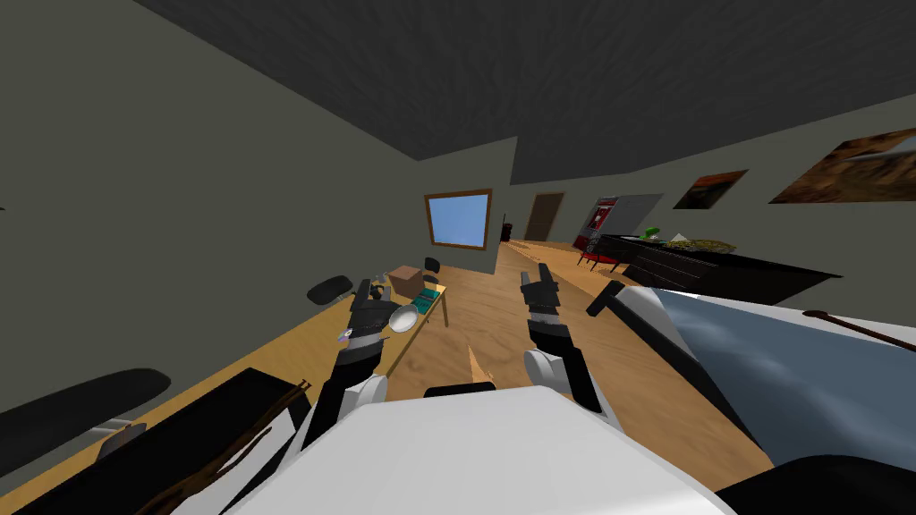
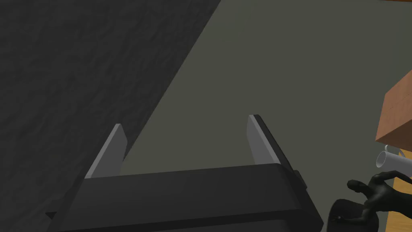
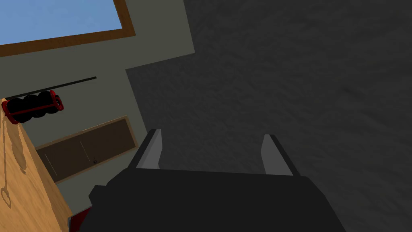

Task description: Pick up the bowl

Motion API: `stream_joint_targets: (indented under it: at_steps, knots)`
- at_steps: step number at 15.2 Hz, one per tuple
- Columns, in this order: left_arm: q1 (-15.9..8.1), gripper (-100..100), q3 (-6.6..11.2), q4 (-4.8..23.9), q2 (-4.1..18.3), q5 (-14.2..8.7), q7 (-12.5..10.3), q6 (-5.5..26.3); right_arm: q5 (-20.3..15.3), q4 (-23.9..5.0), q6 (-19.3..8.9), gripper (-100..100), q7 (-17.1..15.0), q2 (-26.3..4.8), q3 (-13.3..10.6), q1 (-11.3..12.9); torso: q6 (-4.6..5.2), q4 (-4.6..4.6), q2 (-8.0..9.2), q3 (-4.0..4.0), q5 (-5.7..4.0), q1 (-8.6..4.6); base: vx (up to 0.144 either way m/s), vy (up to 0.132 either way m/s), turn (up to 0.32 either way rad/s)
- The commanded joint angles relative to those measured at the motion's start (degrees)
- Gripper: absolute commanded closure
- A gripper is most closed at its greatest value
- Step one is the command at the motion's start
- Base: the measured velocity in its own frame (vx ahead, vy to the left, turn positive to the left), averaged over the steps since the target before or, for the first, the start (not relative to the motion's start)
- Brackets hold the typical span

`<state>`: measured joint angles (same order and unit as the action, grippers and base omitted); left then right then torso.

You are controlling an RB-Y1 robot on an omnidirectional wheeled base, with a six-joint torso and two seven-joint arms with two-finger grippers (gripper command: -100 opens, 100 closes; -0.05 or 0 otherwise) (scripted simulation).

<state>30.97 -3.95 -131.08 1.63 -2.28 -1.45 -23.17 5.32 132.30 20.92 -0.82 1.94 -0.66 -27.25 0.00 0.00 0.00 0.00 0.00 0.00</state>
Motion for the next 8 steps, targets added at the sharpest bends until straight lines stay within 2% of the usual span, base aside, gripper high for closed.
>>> stream_joint_targets:
  at_steps: [1,5,8]
  knots:
    - [0.1,-100,0.16,0.1,1.7,-0.2,-0.1,0.7,0.0,0.0,0.0,0,0.0,0.0,0.0,0.0,0.0,0.0,0.0,0.0,0.0,0.0,0.006,-0.001,-0.017]
    - [0.7,-100,1.1,1.0,5.9,-1.4,-0.5,5.1,0.0,0.0,0.0,0,0.0,0.0,0.0,0.0,0.01,-0.02,-0.12,-0.07,0.01,0.06,0.034,0.006,-0.063]
    - [1.0,-100,1.45,1.3,6.8,-1.8,-0.6,6.8,0.0,0.0,0.0,0,0.0,0.0,0.0,0.0,0.01,-0.05,-0.2,-0.12,0.02,0.07,0.043,0.011,-0.044]
